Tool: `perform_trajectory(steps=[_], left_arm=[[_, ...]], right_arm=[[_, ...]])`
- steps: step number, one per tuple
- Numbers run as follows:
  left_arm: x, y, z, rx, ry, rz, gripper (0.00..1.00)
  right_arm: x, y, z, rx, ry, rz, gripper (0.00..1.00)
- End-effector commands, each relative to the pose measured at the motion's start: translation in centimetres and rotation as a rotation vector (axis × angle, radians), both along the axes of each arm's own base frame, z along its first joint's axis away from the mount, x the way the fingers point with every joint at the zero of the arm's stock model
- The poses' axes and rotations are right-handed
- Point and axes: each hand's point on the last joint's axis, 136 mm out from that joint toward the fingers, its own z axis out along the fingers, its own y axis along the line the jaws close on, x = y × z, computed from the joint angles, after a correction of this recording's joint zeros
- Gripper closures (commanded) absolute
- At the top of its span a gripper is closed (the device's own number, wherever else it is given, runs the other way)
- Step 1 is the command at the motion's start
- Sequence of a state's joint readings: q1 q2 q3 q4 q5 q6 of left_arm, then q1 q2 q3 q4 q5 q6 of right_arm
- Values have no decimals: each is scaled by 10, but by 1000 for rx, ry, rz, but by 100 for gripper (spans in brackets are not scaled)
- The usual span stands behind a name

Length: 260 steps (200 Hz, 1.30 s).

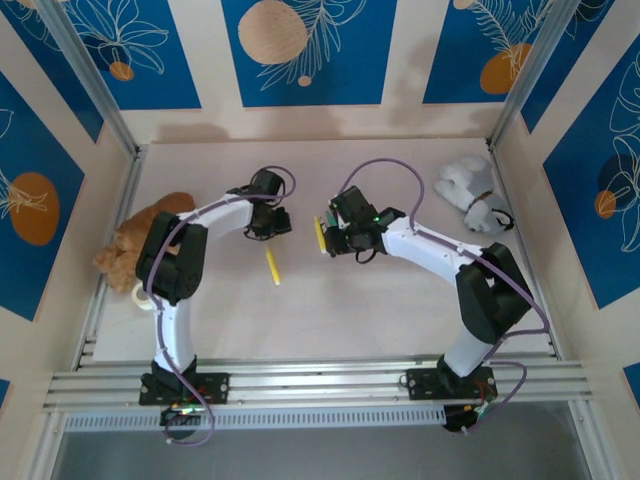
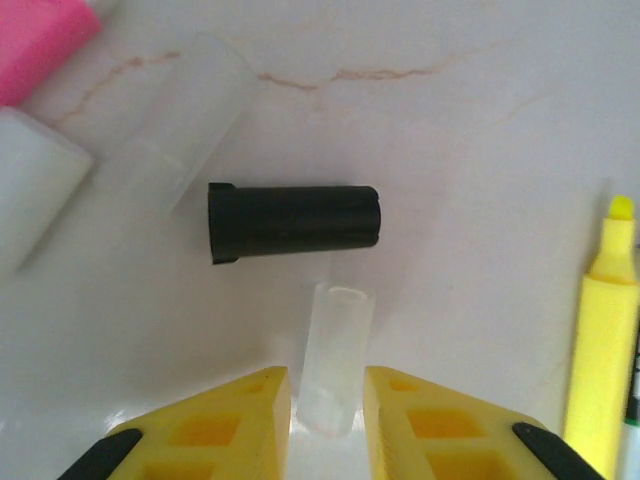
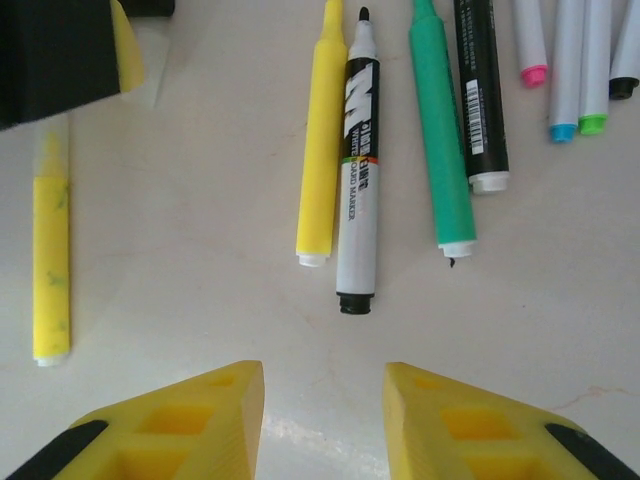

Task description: Open the pen caps

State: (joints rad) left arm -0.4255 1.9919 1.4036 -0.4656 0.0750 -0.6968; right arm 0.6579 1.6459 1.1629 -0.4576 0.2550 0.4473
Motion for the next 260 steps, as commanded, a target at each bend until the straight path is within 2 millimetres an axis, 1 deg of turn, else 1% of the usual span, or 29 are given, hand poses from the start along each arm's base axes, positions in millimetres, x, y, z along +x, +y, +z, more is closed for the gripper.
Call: perform_trajectory(steps=[1, 20, 38, 48, 57, 70, 79, 84, 94, 115, 134, 144, 170, 178, 212, 243, 260], left_arm=[[9, 12, 62, -5, -127, 29, 75], [7, 16, 97, -14, -196, 31, 74], [1, 22, 124, -13, -248, 29, 74], [-4, 26, 135, -20, -273, 33, 72], [-11, 28, 143, -40, -296, 40, 69], [-19, 31, 151, -87, -339, 49, 60], [-27, 35, 150, -125, -360, 57, 55], [-30, 38, 152, -155, -374, 61, 53], [-38, 47, 150, -196, -374, 77, 50], [-55, 68, 144, -185, -354, 99, 49], [-69, 82, 139, -156, -345, 113, 49], [-75, 87, 137, -153, -342, 119, 51], [-86, 99, 126, -168, -309, 151, 56], [-88, 101, 123, -185, -303, 160, 56], [-94, 110, 111, -208, -286, 186, 59], [-95, 111, 103, -214, -271, 195, 61], [-94, 110, 99, -228, -267, 200, 62]], right_arm=[[-13, 8, 12, 42, -7, 13, 63], [-25, 15, 11, 39, 2, 39, 61], [-38, 28, 9, 51, 9, 79, 57], [-44, 37, 7, 56, 8, 103, 52], [-48, 45, 6, 64, 6, 118, 49], [-52, 58, 3, 72, 2, 141, 45], [-55, 66, 0, 73, 8, 155, 44], [-58, 71, -2, 71, 13, 169, 43], [-61, 82, -5, 59, 21, 191, 43], [-61, 101, -13, 10, 35, 220, 46], [-58, 119, -24, -24, 69, 236, 50], [-55, 127, -32, -53, 83, 238, 52], [-52, 145, -48, -105, 109, 261, 52], [-51, 147, -53, -123, 117, 262, 53], [-50, 157, -65, -152, 144, 278, 53], [-53, 160, -78, -198, 160, 295, 56], [-54, 158, -84, -247, 159, 296, 58]])
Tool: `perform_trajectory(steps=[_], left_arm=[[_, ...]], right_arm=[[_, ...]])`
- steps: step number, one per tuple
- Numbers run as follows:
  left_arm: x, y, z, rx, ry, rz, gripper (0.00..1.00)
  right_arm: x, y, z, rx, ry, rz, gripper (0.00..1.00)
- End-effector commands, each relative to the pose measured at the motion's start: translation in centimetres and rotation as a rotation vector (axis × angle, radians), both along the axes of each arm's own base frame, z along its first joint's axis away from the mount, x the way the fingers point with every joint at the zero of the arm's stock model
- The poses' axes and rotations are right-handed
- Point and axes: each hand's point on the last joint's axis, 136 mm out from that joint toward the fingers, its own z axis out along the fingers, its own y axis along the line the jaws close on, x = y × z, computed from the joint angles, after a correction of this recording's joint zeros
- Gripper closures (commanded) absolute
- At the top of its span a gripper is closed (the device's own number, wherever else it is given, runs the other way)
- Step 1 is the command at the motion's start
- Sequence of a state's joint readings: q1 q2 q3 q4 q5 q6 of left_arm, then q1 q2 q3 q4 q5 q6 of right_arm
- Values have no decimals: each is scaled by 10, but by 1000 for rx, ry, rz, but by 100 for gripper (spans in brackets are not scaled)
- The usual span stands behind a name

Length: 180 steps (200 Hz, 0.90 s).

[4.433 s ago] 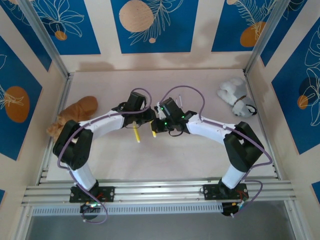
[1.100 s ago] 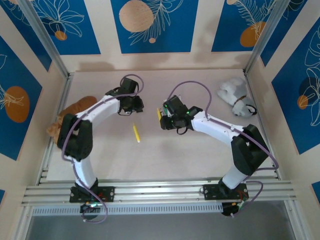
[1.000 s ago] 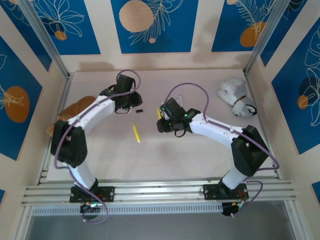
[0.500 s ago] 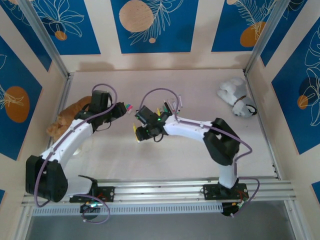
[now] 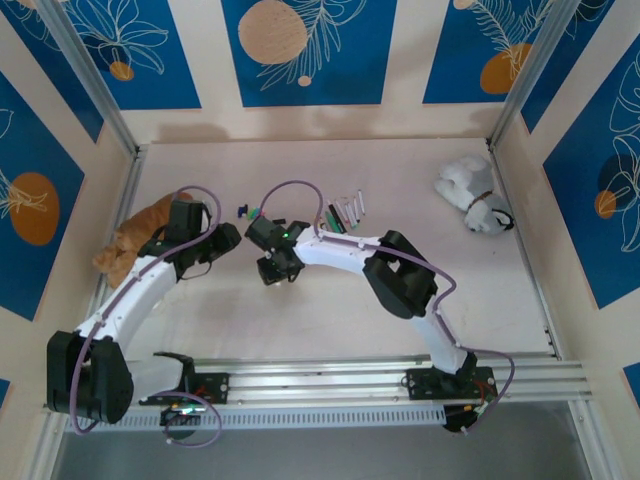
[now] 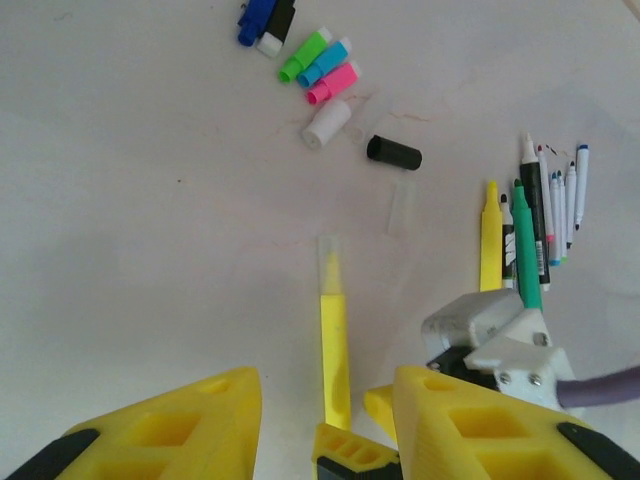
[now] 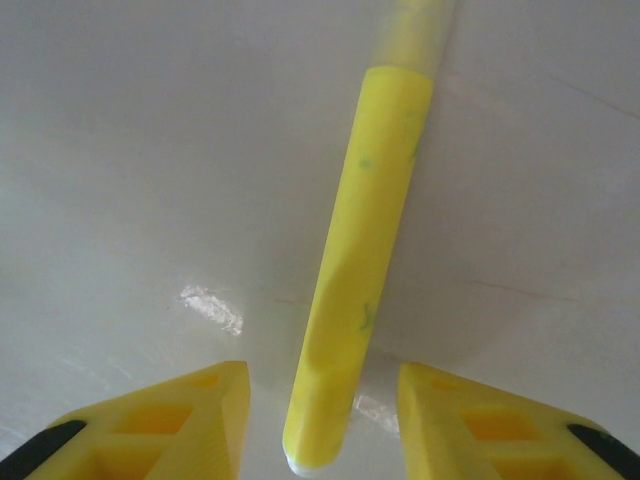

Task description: Open the pen caps

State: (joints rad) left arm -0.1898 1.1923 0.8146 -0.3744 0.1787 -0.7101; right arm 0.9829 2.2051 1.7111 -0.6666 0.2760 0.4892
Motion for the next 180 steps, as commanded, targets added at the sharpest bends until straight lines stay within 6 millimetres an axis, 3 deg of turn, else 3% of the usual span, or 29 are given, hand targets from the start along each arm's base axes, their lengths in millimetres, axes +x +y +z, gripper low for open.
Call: perform_trajectory(steps=[1, 71, 106, 137, 145, 180], left_arm=[[3, -2, 0, -49, -13, 7, 62], [5, -6, -6, -79, -2, 5, 64], [6, -6, -7, -84, -1, 8, 65], [9, -12, -9, -95, 5, -4, 65], [10, -15, -11, -100, 10, -7, 65], [13, -32, -22, -101, 40, -24, 65]], right_arm=[[-8, -4, -9, -87, 0, 26, 58], [-11, -15, -38, -203, -1, 15, 66], [-7, -29, -51, -217, 17, -22, 77], [-8, -50, -62, -222, 21, -55, 95], [-9, -54, -62, -203, 27, -66, 100], [-15, -64, -44, -86, -2, -77, 100]])
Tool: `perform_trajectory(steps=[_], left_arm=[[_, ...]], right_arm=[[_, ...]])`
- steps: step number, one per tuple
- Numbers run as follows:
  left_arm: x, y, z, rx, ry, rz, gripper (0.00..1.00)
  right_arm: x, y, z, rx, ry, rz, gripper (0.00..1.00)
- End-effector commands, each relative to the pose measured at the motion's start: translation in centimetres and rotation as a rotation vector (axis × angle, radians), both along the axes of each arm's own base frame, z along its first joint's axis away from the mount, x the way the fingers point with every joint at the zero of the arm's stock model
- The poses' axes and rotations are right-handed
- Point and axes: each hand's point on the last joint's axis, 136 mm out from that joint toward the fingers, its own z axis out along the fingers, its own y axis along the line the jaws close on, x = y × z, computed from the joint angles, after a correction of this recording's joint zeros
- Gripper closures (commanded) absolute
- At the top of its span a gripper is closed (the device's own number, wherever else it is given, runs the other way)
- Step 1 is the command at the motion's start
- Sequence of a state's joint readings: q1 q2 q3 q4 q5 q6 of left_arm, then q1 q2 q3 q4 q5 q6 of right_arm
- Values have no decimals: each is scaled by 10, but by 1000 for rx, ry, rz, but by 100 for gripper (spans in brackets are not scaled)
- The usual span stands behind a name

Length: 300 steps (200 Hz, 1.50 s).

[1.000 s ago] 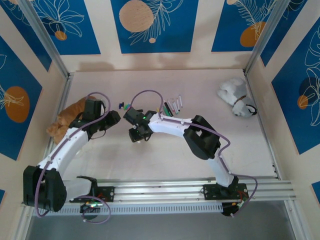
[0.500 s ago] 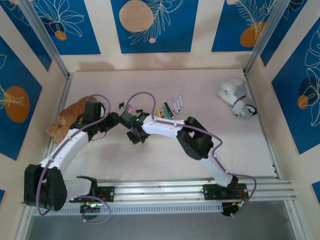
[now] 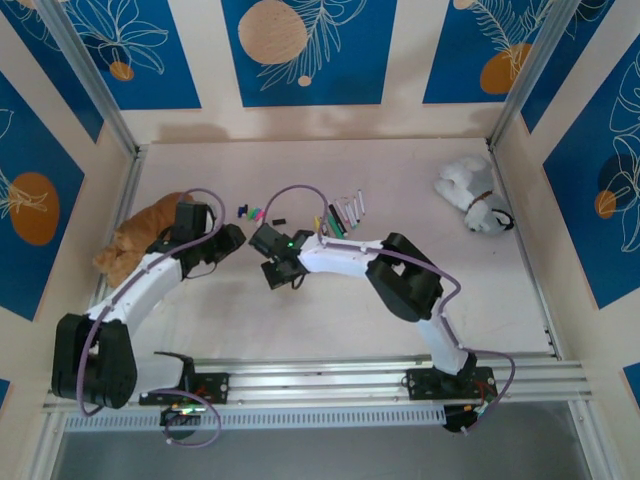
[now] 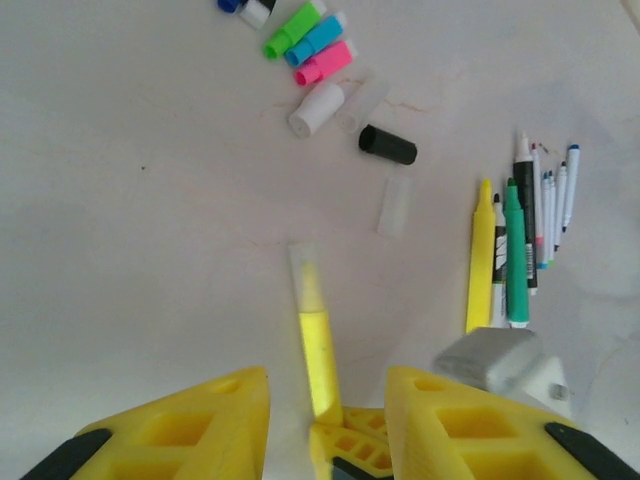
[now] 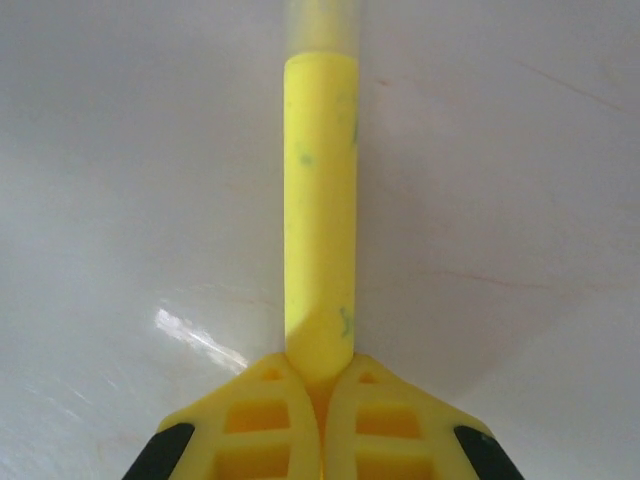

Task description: Open the pen caps

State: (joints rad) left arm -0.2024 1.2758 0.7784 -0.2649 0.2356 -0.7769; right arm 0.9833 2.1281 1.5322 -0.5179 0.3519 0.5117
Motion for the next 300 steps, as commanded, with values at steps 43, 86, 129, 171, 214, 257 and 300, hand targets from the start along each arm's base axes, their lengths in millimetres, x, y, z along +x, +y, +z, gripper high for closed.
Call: perform_trajectory(steps=[43, 86, 129, 171, 214, 257, 300], left_arm=[[14, -63, 0, 19, -10, -109, 61], [26, -98, -11, 14, 2, -154, 61], [31, -119, -16, 27, 4, -183, 61], [31, -133, -14, 25, 2, -208, 61], [32, -141, -15, 23, 3, -220, 62], [31, -140, -13, 37, 1, -221, 62], [32, -142, -10, 26, -7, -228, 81]], right_arm=[[-28, -52, 9, 84, 57, -30, 100], [-39, -63, 35, 148, 41, -21, 100], [-42, -69, 55, 201, 26, -19, 100], [-37, -67, 66, 227, 9, -19, 100], [-27, -60, 79, 254, -11, -25, 100], [-20, -58, 93, 265, -44, -34, 100], [-19, -57, 98, 269, -51, -29, 100]])
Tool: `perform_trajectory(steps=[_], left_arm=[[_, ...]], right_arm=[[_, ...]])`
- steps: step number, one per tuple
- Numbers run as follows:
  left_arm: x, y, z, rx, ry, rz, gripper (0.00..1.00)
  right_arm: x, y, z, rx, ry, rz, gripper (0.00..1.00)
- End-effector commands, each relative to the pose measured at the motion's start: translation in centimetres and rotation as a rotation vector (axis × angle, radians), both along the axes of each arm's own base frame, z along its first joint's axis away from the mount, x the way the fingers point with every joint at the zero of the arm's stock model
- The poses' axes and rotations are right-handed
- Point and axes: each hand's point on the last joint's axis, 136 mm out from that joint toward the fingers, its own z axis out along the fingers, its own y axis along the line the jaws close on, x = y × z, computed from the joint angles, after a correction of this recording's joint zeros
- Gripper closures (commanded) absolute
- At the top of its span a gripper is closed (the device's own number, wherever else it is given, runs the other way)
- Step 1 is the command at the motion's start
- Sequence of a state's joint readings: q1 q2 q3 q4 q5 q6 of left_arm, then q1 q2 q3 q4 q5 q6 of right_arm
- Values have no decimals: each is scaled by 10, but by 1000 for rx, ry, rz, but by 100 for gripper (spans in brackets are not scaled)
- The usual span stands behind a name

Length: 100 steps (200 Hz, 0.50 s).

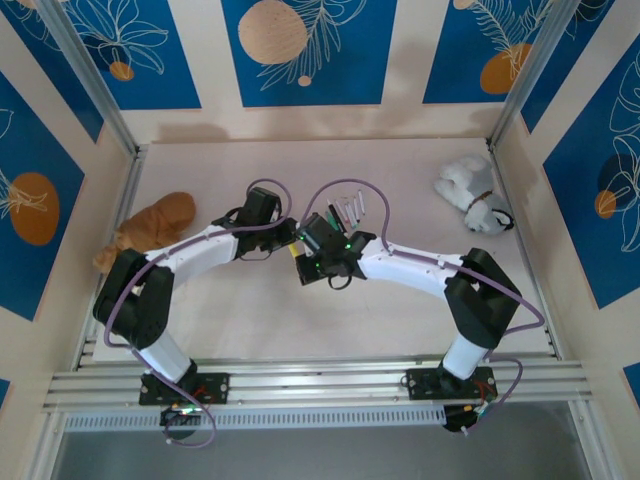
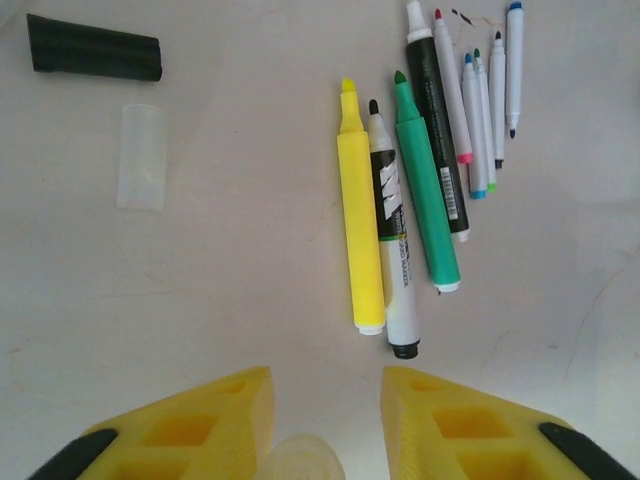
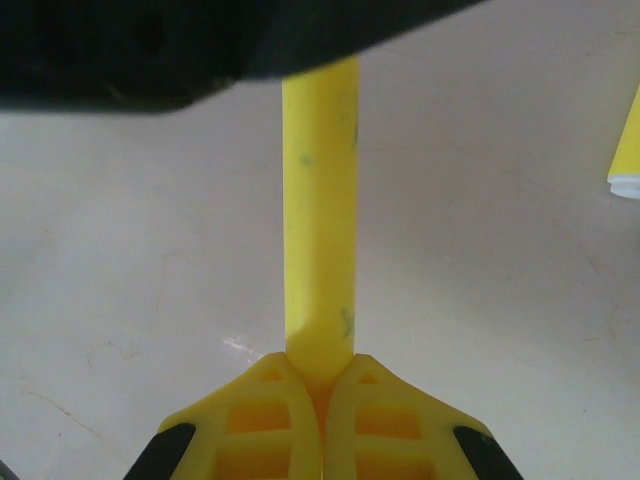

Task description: Open the pen caps

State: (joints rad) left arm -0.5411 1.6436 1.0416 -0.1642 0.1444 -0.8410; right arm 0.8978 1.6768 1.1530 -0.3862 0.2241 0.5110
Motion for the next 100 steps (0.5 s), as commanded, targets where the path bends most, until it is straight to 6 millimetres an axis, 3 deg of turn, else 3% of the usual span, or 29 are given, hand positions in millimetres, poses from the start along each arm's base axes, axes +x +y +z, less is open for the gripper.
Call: perform_trajectory(steps=[1, 17, 48, 58, 77, 100], left_arm=[[4, -6, 8, -8, -14, 3, 83], [4, -7, 9, -17, -16, 2, 100], [2, -9, 10, -30, -19, -6, 100], [1, -10, 11, -37, -24, -6, 100], [0, -10, 13, -56, -28, -2, 100], [-1, -15, 19, -89, -34, -13, 100]], right_arm=[[4, 3, 20, 38, -22, -4, 100], [3, 3, 20, 50, -22, -5, 100], [3, 2, 16, 49, -20, -7, 100], [4, 1, 15, 50, -16, -11, 91], [4, 3, 12, 56, -1, -11, 66], [7, 8, 7, 52, 7, -11, 54]])
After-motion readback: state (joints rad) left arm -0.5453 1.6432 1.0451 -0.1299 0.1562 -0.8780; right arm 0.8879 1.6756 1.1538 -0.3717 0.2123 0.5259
